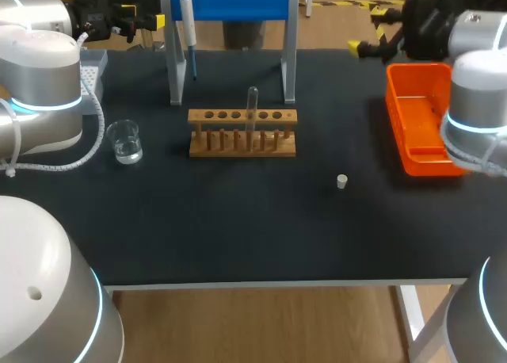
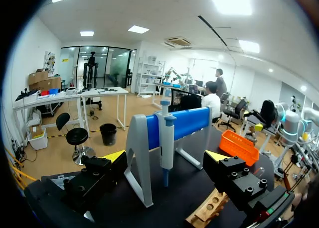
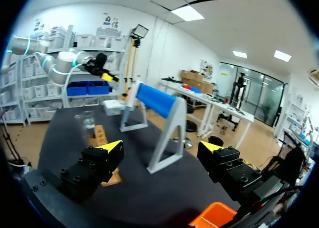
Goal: Invert the test tube, pick up the pipette, mount the tip to pipette, aspirate from beaker and dispense into the tube, eject the tip, return the pipette, and cap with the stopper.
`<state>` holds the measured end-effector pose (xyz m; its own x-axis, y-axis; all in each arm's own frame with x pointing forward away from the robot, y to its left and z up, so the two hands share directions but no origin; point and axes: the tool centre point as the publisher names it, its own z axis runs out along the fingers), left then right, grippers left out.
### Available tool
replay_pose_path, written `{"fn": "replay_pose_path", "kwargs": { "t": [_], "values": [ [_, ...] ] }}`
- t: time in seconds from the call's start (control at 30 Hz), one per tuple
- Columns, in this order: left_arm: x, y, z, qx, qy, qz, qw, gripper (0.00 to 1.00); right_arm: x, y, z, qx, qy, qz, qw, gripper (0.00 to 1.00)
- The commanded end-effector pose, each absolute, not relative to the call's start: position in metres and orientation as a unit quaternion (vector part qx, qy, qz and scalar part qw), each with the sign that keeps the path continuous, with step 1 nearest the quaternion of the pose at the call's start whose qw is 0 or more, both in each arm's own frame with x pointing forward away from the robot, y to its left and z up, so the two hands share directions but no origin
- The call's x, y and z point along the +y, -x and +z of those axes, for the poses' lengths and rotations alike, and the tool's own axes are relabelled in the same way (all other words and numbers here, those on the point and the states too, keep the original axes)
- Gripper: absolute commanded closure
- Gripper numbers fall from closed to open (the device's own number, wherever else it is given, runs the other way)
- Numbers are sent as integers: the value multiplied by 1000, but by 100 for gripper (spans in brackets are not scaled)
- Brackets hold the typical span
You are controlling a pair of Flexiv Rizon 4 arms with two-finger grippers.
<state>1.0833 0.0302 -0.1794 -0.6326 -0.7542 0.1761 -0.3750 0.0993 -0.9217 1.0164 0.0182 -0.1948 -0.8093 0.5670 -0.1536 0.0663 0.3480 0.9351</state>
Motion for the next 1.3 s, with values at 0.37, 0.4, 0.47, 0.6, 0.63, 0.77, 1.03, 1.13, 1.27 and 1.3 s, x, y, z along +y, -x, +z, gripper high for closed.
{"fn": "replay_pose_path", "kwargs": {
  "t": [0.37, 0.4, 0.47, 0.6, 0.63, 0.77, 1.03, 1.13, 1.27, 1.3],
  "values": [
    [30, -1083, -181, 719, 391, -547, 176, 0, 67, -898, -226, 769, -93, 610, 167, 0],
    [30, -1083, -181, 719, 391, -547, 176, 0, 71, -895, -227, 767, -88, 614, 165, 0],
    [30, -1083, -181, 719, 391, -547, 176, 0, 79, -889, -231, 763, -81, 622, 155, 0],
    [30, -1083, -181, 719, 391, -547, 176, 0, 89, -880, -238, 761, -74, 628, 144, 0],
    [30, -1083, -181, 719, 391, -547, 176, 0, 91, -879, -240, 762, -74, 627, 142, 0],
    [30, -1083, -181, 719, 391, -547, 176, 0, 95, -877, -244, 765, -81, 624, 139, 0],
    [30, -1083, -181, 719, 391, -547, 176, 0, 93, -876, -249, 772, -100, 608, 154, 0],
    [30, -1083, -181, 719, 391, -547, 176, 0, 93, -876, -249, 772, -100, 608, 154, 0],
    [30, -1083, -181, 719, 391, -547, 176, 0, 93, -876, -249, 772, -100, 608, 154, 0],
    [30, -1083, -181, 719, 391, -547, 176, 0, 93, -876, -249, 772, -100, 608, 154, 0]
  ]
}}
